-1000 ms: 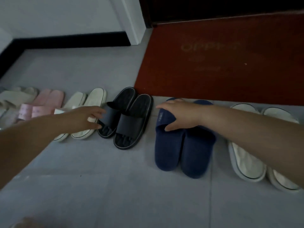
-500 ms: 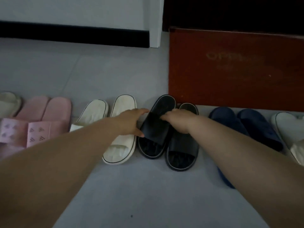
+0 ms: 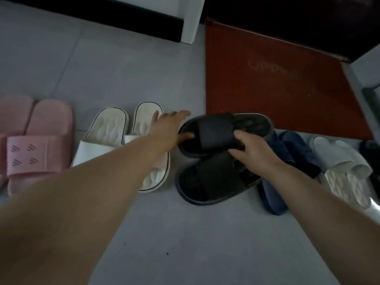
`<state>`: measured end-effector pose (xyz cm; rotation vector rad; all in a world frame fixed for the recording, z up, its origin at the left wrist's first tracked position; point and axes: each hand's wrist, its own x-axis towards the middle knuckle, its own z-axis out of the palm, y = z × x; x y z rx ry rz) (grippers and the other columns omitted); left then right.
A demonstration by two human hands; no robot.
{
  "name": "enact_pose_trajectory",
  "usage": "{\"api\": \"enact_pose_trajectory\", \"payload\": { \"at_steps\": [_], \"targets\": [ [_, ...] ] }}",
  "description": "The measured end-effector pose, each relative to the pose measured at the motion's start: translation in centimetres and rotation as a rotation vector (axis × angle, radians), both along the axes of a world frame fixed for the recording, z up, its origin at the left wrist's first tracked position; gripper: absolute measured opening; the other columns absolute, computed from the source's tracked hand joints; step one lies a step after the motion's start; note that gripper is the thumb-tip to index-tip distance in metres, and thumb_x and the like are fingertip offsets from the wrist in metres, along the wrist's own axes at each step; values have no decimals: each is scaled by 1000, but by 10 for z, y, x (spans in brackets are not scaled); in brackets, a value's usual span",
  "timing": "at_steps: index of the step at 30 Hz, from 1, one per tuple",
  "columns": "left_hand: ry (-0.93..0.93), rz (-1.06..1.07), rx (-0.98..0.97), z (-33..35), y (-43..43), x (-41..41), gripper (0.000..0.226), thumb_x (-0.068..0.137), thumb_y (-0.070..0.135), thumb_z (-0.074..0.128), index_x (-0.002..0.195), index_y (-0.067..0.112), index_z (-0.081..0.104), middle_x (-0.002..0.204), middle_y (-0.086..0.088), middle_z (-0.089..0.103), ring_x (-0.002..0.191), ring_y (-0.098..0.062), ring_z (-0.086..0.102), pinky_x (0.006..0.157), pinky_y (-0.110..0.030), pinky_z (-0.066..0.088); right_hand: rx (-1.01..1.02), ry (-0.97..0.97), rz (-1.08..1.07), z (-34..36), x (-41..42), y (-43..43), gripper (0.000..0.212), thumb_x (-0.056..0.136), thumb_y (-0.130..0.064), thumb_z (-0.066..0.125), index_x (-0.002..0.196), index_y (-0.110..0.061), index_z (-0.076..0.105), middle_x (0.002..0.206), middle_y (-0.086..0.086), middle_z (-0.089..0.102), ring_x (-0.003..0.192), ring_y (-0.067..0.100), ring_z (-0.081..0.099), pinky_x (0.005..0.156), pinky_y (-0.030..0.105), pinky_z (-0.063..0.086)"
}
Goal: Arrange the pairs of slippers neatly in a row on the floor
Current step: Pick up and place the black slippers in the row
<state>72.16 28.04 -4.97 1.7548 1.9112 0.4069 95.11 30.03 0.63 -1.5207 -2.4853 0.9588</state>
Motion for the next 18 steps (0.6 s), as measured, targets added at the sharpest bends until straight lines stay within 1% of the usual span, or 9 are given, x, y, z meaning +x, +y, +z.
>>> {"api": "enact_pose_trajectory", "payload": {
  "at_steps": [3,5,8,10,12,14,15,17,18],
  "targets": [
    [-277,149,160,18,-1,0,53,85,45,55,132,23,44,128,-2,56,120,-22,50,104,-37,36,266,89,-266,22,7,-22,18,82,-29,60,99,-24,54,86,-7,61,76,10,54,64,25,41],
    [-285,150,163,26,-2,-5,45,89,41,51,129,21,48,126,-2,58,117,-21,52,98,-31,37,322,137,-494,20,5,-36,18,81,-33,61,89,-21,51,79,-3,59,70,15,53,63,28,38],
    [-275,196,105,33,-6,-22,34,93,29,47,124,16,53,123,-6,60,113,-21,53,87,-23,35,124,259,-833,-3,-10,-58,14,82,-24,63,84,-15,52,81,2,60,74,20,55,68,27,37],
    [-288,281,101,37,-12,-33,30,93,23,48,121,14,55,119,-8,61,102,-19,55,83,-21,36,-59,388,-1063,-21,-24,-71,13,83,-20,62,80,-13,53,77,1,60,72,22,58,63,26,40],
    [-270,328,94,38,-22,-41,29,92,19,50,119,14,56,116,-9,61,93,-15,53,77,-21,37,-142,463,-1227,-34,-39,-75,15,85,-23,61,77,-14,51,74,1,60,66,20,57,57,27,43],
    [-259,330,61,37,-34,-46,28,90,14,51,118,12,55,114,-11,62,92,-16,53,73,-24,40,-179,512,-1279,-42,-52,-67,13,86,-22,59,85,-12,52,83,5,63,74,24,61,66,35,50],
    [-246,324,42,36,-39,-47,29,90,10,51,118,11,55,114,-13,62,94,-18,54,77,-25,43,-218,533,-1282,-45,-57,-61,12,87,-20,58,93,-12,52,91,7,63,82,27,62,72,38,51],
    [-234,330,21,36,-46,-51,32,88,4,52,119,8,54,114,-15,61,96,-22,54,80,-20,45,-338,515,-1242,-53,-63,-53,30,87,-13,57,116,-15,48,114,10,59,105,31,58,87,40,49],
    [-240,345,19,36,-46,-53,33,87,1,52,120,7,54,112,-15,60,95,-25,54,76,-14,44,-381,470,-1209,-57,-63,-54,43,86,-10,57,126,-15,43,126,10,53,114,32,52,95,42,46]
  ]
}}
